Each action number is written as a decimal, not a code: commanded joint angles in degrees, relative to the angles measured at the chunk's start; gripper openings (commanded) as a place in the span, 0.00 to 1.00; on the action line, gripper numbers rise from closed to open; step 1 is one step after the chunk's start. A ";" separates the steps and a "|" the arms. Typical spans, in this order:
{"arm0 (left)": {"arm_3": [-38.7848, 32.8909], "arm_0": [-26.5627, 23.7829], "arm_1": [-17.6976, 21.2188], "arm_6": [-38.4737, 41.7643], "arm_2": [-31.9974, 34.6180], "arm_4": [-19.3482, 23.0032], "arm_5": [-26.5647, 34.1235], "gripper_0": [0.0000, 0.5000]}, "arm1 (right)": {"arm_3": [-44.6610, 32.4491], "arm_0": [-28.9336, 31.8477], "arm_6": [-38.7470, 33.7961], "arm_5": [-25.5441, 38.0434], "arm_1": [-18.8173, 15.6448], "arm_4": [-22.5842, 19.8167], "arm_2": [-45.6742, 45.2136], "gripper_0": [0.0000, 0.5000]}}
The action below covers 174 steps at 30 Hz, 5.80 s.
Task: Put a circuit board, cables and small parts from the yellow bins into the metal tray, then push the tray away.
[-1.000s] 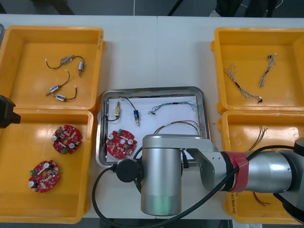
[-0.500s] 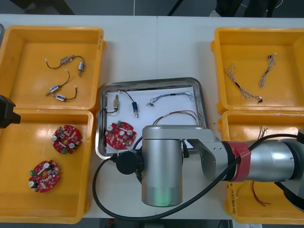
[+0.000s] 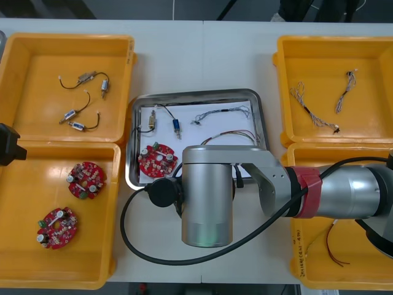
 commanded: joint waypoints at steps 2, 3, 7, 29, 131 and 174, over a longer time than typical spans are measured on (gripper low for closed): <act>-1.52 1.39 2.69 -5.46 1.84 -0.17 0.37 1.00 | 1.33 -3.54 -1.42 -0.79 -0.65 -0.47 0.65 0.00; -1.52 1.39 2.69 -5.46 1.84 -0.17 0.37 1.00 | 1.76 -3.71 -1.42 -0.96 -0.65 -0.47 0.65 0.00; -1.52 1.39 2.69 -5.46 1.84 -0.17 0.37 1.00 | 3.08 -4.42 -1.42 -1.58 -0.56 -0.38 0.57 0.00; -1.52 1.39 2.69 -5.46 1.84 -0.17 0.37 1.00 | 10.82 -10.31 -0.28 -3.86 0.58 -0.82 0.39 0.00; -1.52 1.39 2.69 -5.46 1.84 -0.17 0.37 1.00 | 35.69 -19.36 7.37 -30.32 1.55 1.20 0.48 1.00; -1.52 1.39 2.69 -5.46 1.84 -0.17 0.37 1.00 | 0.89 -6.44 2.09 15.96 1.20 -3.55 -36.17 1.00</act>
